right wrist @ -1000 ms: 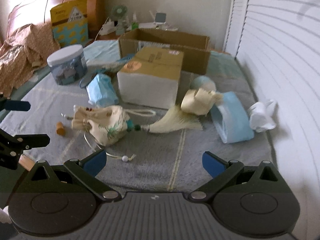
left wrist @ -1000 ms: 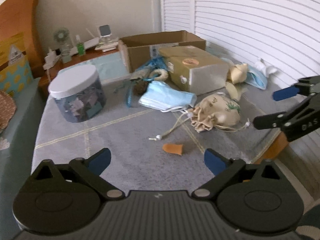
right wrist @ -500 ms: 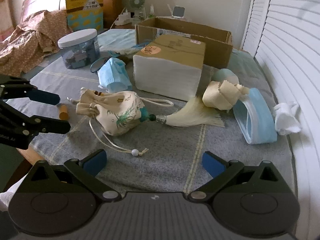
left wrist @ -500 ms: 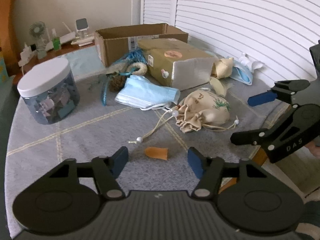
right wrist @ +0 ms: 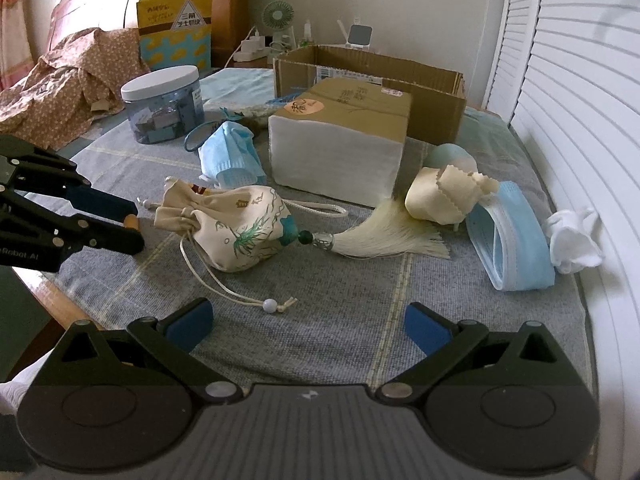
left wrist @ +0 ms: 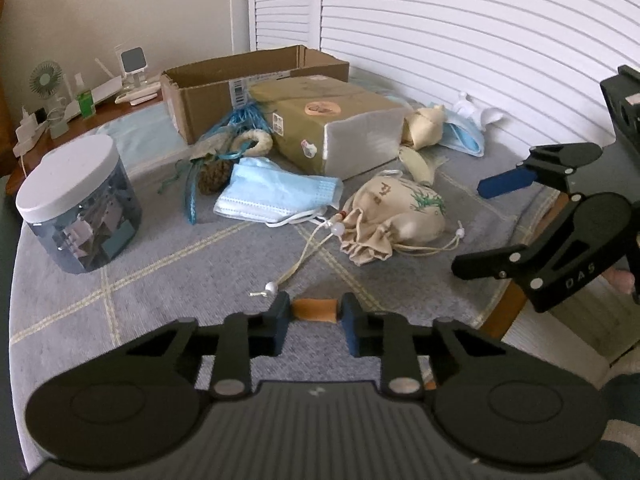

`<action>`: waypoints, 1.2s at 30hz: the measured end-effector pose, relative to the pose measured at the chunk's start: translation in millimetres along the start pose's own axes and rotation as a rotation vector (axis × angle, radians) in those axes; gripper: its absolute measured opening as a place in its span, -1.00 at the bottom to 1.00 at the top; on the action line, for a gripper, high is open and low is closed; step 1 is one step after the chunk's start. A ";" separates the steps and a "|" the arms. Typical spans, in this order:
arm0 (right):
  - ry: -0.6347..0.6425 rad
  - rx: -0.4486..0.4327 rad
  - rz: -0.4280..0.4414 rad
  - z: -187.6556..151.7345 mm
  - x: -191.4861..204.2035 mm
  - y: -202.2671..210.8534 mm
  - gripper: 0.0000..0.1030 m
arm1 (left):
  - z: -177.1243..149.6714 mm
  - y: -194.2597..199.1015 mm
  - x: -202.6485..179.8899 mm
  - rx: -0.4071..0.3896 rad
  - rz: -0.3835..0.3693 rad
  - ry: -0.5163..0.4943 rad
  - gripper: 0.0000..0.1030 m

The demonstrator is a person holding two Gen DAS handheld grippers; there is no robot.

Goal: Organize soft objects
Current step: 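Grasp the cream bamboo-print pouch with the right gripper and lift while the left holds the earplug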

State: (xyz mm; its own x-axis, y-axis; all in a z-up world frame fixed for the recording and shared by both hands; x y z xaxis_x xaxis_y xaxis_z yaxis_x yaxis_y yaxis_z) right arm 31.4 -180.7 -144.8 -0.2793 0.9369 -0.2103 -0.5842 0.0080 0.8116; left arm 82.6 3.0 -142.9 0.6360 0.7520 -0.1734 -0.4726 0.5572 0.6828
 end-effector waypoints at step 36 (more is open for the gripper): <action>0.033 -0.034 0.020 61.7 48.6 1.0 0.44 | -13.6 19.7 31.6 -0.041 0.011 0.066 -0.53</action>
State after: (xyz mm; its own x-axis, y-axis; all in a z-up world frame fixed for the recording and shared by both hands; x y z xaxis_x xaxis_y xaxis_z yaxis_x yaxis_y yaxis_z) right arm 64.3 -113.5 -120.5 -0.3157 0.9247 -0.2125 -0.6033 -0.0228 0.7972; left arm 85.1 42.5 -144.6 0.5895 0.7790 -0.2136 -0.5046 0.5616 0.6557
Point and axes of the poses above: each gripper's, at about its wrist camera, not at the fingertips, and y roughly against the way its jaws point, x to its left, z to its top, the point moved 8 cm from there along -y, roughly the way its jaws point, and after that the axes turned 13 degrees about -z, right-handed, at the moved point
